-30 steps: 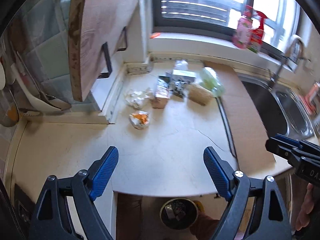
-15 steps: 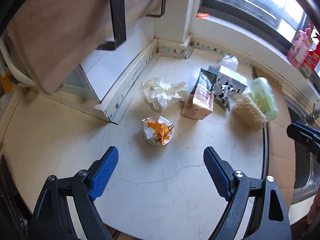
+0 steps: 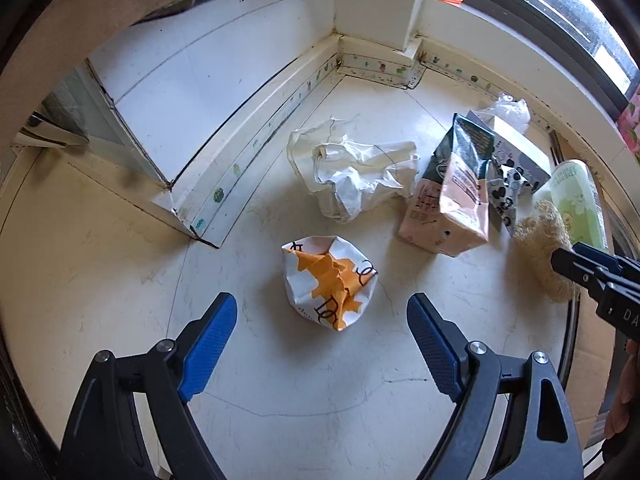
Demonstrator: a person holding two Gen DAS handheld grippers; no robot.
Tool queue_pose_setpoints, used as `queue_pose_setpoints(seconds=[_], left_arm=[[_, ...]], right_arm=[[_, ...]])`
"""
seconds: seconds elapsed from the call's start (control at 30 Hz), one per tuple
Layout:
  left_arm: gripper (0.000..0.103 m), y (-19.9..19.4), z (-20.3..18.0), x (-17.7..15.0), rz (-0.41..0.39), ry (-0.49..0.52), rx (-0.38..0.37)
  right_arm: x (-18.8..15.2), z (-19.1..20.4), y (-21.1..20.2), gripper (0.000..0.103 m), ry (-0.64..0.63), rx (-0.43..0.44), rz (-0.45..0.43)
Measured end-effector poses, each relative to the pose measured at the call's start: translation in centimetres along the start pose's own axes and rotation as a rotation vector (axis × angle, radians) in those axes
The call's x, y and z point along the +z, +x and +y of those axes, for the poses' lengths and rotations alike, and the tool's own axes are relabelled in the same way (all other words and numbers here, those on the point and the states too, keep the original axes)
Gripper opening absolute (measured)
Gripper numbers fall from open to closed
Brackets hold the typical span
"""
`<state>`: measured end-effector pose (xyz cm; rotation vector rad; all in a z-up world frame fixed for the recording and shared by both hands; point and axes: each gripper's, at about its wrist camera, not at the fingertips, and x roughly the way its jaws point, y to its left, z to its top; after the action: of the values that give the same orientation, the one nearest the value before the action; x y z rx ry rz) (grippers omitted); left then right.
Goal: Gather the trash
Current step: 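Move both tools back up toward the remaining trash on the counter, then grasp the orange-printed paper bag with the left tool while the right tool grasps the loofah, then carry the paper bag and loofah down over the floor trash bin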
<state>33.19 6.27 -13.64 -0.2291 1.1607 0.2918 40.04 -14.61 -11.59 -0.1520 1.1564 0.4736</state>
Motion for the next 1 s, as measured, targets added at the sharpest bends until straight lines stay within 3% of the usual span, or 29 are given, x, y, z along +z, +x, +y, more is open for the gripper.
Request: queue_pose_setpoints(seconds=[0.27,0.53,1.0], left_arm=[[0.085,1.6,-0.1,0.7,0.009,-0.005,0.029],[0.05,2.9,-0.9,0.9,0.032,0.011,0.01],[0.05,0.1,-1.8,-1.0,-0.001,0.035,-0.033]], right_arm=[[0.0,0.5,0.5,0.047,-0.036,0.005,-0.009],[-0.2,0.3,0.3,0.039,-0.025,0.069,0.005],[-1.9,0.3,-2.3,0.035,0.007,0.18,0.001]])
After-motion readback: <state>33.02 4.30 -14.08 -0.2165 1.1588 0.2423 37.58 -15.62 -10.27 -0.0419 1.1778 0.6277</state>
